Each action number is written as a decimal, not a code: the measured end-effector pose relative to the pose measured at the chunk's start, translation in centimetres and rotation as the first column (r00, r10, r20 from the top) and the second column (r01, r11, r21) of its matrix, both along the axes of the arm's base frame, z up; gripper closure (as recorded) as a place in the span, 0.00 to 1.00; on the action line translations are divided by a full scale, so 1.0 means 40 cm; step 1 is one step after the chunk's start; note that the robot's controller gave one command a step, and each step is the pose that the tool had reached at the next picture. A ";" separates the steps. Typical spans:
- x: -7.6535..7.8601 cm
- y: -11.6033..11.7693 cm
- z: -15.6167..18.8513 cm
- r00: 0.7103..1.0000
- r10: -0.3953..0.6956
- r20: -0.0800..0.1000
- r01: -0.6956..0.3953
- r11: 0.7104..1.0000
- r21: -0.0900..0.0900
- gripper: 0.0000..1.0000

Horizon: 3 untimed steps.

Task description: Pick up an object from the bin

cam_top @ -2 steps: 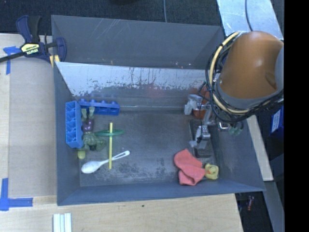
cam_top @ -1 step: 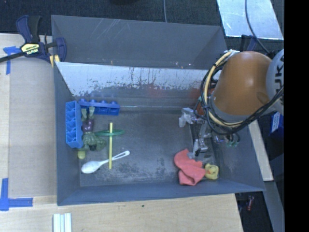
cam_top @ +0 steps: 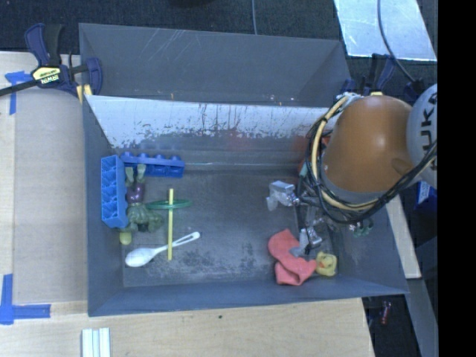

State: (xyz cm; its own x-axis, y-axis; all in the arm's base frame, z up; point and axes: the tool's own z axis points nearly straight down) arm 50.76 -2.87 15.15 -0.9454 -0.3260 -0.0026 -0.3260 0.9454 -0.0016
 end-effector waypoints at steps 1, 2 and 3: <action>0.147 -0.092 -0.046 0.972 0.235 0.007 -0.235 0.972 -0.003 0.00; 0.187 -0.098 -0.064 0.964 0.266 0.009 -0.266 0.964 -0.006 0.00; 0.089 -0.111 -0.047 0.893 0.450 0.006 -0.450 0.893 -0.007 0.00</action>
Offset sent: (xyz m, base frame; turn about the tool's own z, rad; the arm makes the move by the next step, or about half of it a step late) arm -0.0090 -0.0077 -0.0396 -0.3422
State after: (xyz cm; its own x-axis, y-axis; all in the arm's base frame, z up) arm 54.30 -7.33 13.27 -0.6973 -0.7168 -0.0065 -0.7167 0.6973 -0.0101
